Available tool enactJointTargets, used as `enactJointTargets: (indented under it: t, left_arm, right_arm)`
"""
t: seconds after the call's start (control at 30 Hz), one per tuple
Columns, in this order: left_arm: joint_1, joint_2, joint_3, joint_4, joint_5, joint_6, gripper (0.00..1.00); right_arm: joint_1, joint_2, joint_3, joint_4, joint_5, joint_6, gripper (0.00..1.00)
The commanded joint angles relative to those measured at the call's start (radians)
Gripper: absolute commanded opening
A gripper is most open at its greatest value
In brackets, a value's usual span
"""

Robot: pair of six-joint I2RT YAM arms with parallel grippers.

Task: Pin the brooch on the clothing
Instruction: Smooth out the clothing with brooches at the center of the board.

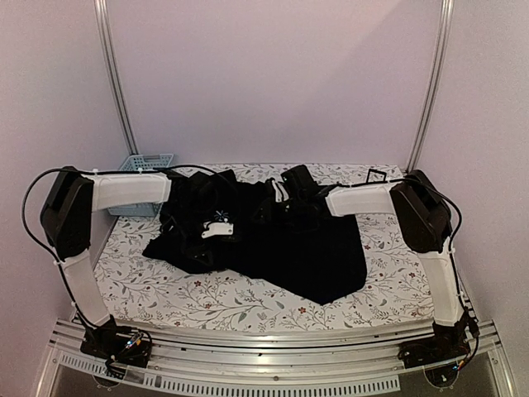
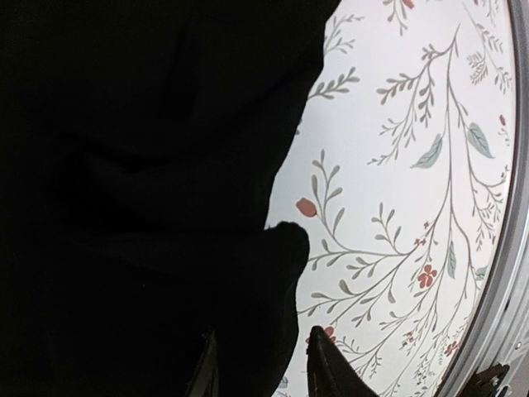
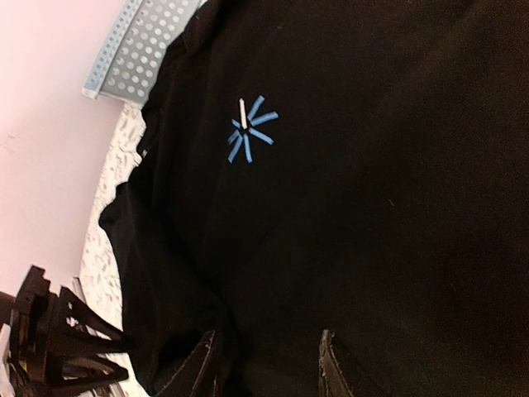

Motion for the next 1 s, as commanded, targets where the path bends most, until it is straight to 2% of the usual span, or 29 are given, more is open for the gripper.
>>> enactJointTargets:
  t: [0.0, 0.1, 0.13, 0.33, 0.43, 0.53, 0.67, 0.8, 0.87, 0.97]
  left_arm:
    - [-0.061, -0.028, -0.007, -0.005, -0.003, -0.051, 0.37]
    - [-0.083, -0.027, -0.01, -0.02, 0.01, -0.092, 0.26]
    - [-0.09, -0.026, -0.018, -0.014, 0.004, -0.104, 0.25]
    - [-0.135, -0.015, -0.084, 0.141, -0.165, -0.187, 0.33]
    - [-0.165, 0.003, -0.096, 0.202, -0.268, -0.205, 0.36]
    - [-0.188, 0.017, -0.123, 0.232, -0.299, -0.197, 0.37]
    - [-0.204, 0.035, -0.174, 0.289, -0.359, -0.187, 0.35]
    - [-0.207, 0.043, -0.222, 0.363, -0.449, -0.174, 0.35]
    - [-0.208, 0.043, -0.236, 0.386, -0.477, -0.165, 0.3]
    - [-0.208, 0.045, -0.244, 0.398, -0.484, -0.161, 0.1]
  right_arm:
    - [0.005, -0.187, -0.171, -0.158, 0.185, -0.054, 0.39]
    - [0.004, -0.306, -0.303, -0.212, 0.254, -0.026, 0.38]
    - [0.004, -0.332, -0.345, -0.232, 0.276, -0.015, 0.38]
    - [0.005, -0.497, -0.528, -0.4, 0.423, 0.099, 0.39]
    - [0.005, -0.54, -0.586, -0.512, 0.505, 0.162, 0.46]
    - [0.005, -0.553, -0.624, -0.623, 0.566, 0.208, 0.51]
    - [0.006, -0.566, -0.671, -0.655, 0.573, 0.257, 0.53]
    - [0.006, -0.593, -0.688, -0.697, 0.599, 0.293, 0.59]
    - [0.006, -0.603, -0.696, -0.702, 0.604, 0.293, 0.63]
    - [-0.001, -0.614, -0.731, -0.679, 0.609, 0.293, 0.66]
